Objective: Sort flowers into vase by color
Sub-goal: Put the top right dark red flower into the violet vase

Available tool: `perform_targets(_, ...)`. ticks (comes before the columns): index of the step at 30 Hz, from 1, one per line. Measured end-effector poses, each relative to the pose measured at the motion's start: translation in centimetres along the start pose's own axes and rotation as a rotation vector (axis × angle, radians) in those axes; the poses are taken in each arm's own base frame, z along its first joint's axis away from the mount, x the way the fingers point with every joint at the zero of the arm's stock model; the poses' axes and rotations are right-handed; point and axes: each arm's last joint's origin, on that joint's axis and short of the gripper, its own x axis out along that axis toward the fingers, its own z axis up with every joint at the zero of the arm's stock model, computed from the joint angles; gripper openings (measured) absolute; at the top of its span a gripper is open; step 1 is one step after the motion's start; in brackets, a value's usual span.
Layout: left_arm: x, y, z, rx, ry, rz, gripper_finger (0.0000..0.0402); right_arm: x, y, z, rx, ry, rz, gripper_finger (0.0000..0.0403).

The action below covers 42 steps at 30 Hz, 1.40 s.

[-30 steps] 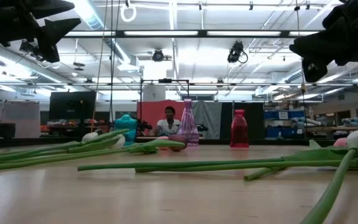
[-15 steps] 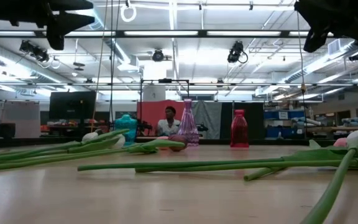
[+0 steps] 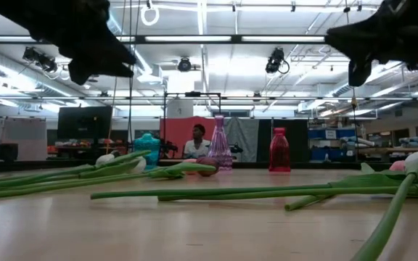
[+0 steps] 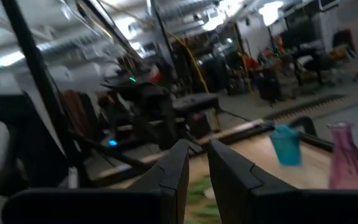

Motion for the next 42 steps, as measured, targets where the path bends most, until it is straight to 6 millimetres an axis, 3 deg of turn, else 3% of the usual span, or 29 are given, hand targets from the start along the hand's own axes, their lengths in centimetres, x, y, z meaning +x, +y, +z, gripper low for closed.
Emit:
perform_targets(8,5.2,-2.0,-0.4,-0.024,0.163,0.042,0.0171,2.1,0.0,0.7,-0.086,0.09,0.039,0.0075)
perform_targets(17,11.3,-4.1,-1.3,-0.077,0.437,0.061,0.0171,3.0,-0.7,-0.6,-0.162,0.172,-0.065,0.0075)
perform_targets(27,13.6,-5.9,-0.7,-0.016,0.729,0.321,0.0171,3.3,-0.7,-0.6,-0.266,0.152,-0.05,0.0075)
perform_targets(38,15.2,-6.2,-2.1,-0.009,0.83,0.34,0.017,3.4,-0.7,-0.7,-0.269,0.164,-0.047,0.0075)
perform_targets(42,15.2,-5.6,-2.6,-0.017,0.853,0.347,0.0146,3.4,-0.7,-0.7,-0.269,0.164,-0.046,0.0075)
